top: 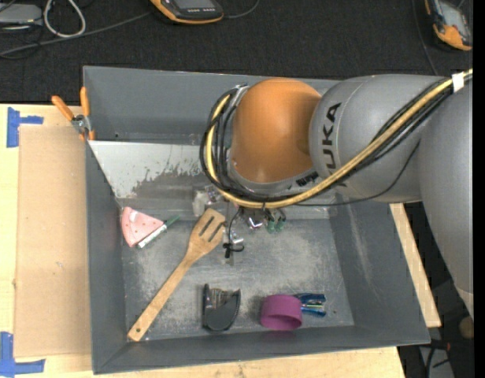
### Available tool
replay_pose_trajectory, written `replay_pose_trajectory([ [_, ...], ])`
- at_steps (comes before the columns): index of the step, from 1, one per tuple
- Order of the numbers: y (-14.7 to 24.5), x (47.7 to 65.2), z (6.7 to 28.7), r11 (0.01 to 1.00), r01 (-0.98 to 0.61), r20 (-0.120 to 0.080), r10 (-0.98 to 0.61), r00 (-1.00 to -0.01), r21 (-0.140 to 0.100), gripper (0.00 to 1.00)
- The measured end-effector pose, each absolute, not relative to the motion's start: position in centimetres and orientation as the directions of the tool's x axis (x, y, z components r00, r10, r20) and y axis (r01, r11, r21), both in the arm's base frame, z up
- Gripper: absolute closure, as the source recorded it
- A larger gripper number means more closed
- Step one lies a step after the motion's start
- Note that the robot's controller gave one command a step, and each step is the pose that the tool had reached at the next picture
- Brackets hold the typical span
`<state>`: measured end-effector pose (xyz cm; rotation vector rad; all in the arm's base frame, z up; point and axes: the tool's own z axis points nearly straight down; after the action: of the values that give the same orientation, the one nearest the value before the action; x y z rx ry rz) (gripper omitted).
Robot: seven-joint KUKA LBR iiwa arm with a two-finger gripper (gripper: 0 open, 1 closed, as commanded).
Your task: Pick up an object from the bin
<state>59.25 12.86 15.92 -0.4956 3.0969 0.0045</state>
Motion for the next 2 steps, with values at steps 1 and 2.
replay_pose_trajectory([
  [1,12.4,60.2,14.0,0.858,-0.513,-0.001,-0.513,-0.858,0.000,0.00],
  [2,10.9,61.8,6.7,0.861,-0.508,-0.003,-0.508,-0.861,0.002,0.00],
])
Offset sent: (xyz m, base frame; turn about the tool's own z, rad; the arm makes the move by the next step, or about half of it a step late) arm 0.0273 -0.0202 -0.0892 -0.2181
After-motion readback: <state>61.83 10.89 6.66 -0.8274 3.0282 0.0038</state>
